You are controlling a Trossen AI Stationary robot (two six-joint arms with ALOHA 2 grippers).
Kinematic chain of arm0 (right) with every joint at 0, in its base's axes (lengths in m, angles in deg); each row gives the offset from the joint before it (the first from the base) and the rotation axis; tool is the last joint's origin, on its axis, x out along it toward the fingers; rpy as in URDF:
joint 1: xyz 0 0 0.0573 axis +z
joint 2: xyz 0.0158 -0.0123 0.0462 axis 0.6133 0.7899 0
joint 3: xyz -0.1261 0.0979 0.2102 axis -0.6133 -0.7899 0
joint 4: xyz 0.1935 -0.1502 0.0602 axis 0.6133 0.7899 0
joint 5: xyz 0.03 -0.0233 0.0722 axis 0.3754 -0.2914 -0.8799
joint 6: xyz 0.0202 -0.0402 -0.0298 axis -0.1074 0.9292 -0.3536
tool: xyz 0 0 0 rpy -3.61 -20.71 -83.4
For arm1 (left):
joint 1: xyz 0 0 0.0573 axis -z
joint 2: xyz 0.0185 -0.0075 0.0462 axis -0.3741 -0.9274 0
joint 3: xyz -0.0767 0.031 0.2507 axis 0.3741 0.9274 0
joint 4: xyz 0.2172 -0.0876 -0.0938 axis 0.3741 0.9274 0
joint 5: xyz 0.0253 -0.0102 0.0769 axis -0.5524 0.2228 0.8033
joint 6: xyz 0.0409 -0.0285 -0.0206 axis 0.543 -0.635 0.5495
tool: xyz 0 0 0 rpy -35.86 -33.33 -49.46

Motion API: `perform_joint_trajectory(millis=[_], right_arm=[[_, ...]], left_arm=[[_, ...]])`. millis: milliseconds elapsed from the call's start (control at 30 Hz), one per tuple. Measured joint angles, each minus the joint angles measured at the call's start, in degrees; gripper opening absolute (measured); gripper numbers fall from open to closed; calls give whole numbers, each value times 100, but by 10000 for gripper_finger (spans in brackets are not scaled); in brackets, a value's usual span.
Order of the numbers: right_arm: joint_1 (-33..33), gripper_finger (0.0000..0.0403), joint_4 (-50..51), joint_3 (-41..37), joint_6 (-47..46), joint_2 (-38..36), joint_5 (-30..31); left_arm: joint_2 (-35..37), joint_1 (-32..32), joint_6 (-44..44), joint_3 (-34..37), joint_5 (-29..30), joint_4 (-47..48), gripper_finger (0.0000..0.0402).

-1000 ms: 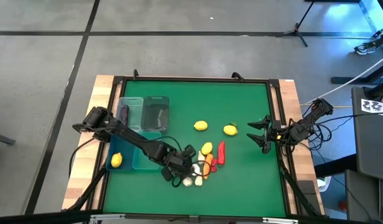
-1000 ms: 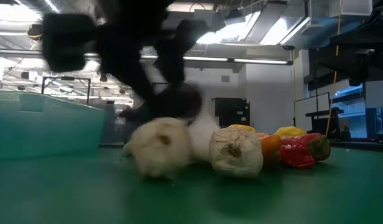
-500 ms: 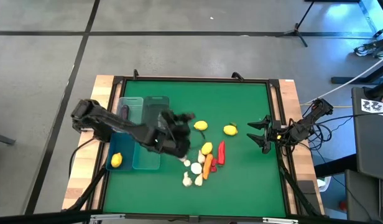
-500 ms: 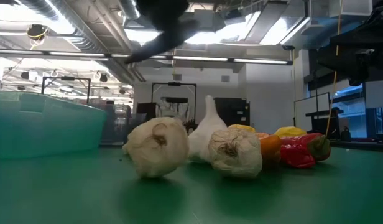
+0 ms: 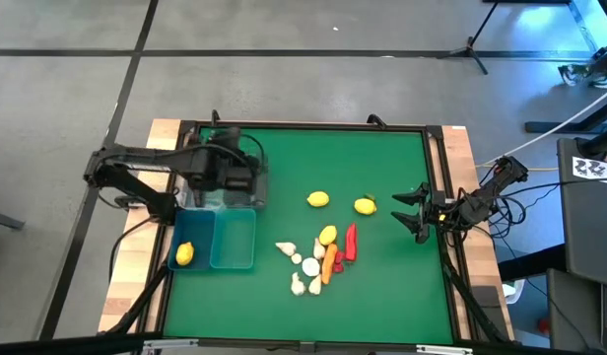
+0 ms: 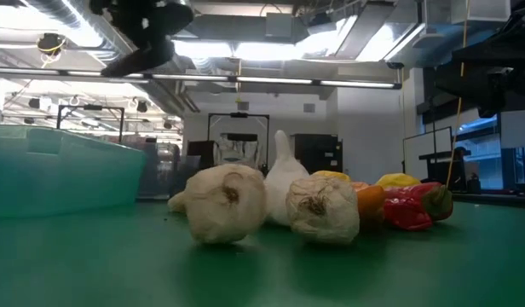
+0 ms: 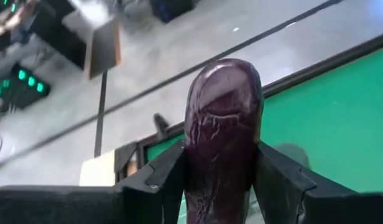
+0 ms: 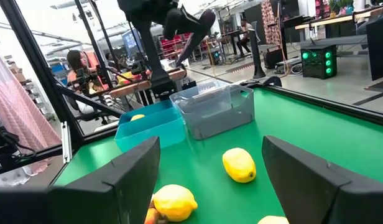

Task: Sort produce into baskets
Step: Put the purple eggplant into the transparent bin

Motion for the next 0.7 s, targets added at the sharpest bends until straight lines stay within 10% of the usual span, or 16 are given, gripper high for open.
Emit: perform_joint_trajectory(millis=[700], right_arm=[[0,280,2,0,0,0,-1]], left_arm=[[485,-1145,-1373,1176,-948,102,171]])
